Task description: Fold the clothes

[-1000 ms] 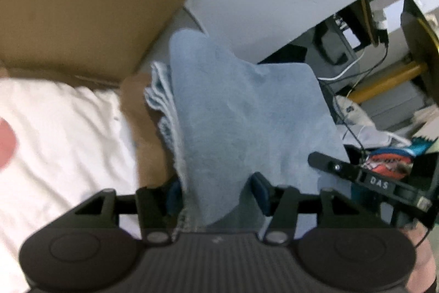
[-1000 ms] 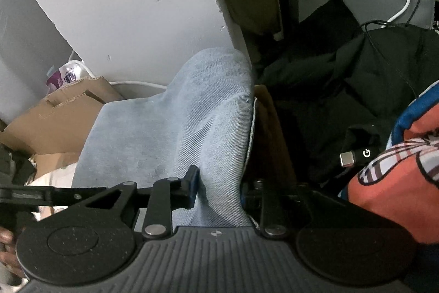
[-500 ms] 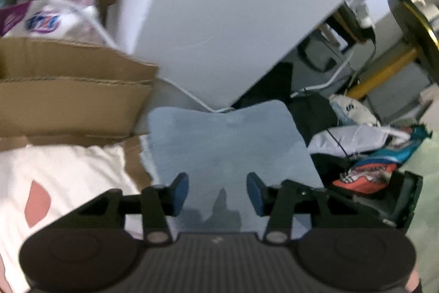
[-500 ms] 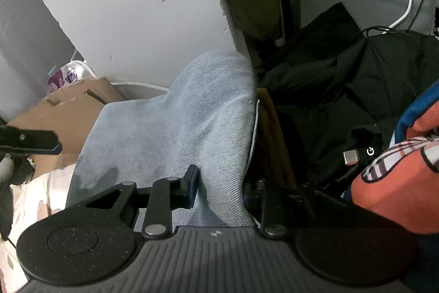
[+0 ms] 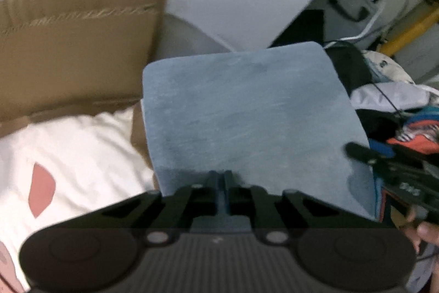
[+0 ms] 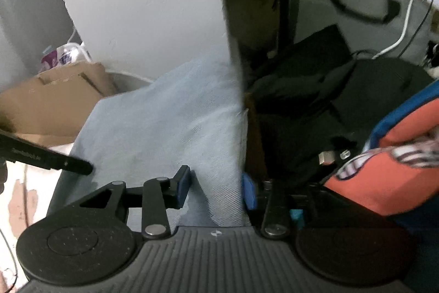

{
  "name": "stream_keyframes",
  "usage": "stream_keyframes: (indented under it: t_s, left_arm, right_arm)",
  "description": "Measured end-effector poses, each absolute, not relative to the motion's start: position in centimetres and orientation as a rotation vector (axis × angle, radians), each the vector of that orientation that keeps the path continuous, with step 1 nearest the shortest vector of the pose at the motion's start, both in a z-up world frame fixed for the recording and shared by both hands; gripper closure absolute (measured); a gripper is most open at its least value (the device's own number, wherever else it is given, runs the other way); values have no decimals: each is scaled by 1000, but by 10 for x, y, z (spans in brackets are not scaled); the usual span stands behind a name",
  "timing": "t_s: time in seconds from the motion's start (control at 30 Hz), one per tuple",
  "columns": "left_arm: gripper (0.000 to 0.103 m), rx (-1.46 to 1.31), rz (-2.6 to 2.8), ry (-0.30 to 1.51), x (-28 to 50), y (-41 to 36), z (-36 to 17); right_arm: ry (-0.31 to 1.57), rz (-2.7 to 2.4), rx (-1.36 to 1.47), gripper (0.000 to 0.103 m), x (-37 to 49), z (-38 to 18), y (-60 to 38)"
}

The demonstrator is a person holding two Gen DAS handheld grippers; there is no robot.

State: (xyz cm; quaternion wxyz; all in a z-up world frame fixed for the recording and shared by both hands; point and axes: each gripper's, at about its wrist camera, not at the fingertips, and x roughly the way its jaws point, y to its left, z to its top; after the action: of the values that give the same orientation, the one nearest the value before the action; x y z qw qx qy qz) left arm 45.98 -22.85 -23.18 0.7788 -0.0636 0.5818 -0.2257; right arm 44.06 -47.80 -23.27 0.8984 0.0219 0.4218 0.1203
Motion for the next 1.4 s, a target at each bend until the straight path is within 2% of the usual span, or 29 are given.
stream_keyframes:
  t_s: [0.23, 0.33, 0.57, 0.63, 0.7, 0.73, 1.13, 1.4]
  left_arm:
    - [96, -82, -492, 1216, 450, -236, -228]
    - [97, -88, -487, 1210, 450, -236, -228]
    - [91, -72, -539, 1171, 459, -243, -221]
    - [87, -59, -549, 1146, 462, -248, -215]
    - [76, -39, -551, 1124, 465, -254, -211]
    - [75, -28, -550, 1116, 465, -257, -211]
    - [74, 26, -541, 1111, 457, -265, -224]
    - [74, 0, -534, 1117, 456, -262, -229]
  right_arm:
    - [750, 272, 12, 57, 441, -212, -469]
    - [776, 280, 15, 57, 445, -223, -463]
    - [876, 259, 55, 58, 464, -259, -456]
    - [876, 241, 78, 58, 472, -258, -457]
    - [863, 238, 79, 58, 478, -253, -456]
    - [859, 238, 74, 58, 482, -250, -455]
    - [919, 206, 86, 58, 546, -271, -449]
    - [947, 201, 52, 56, 556, -282, -440]
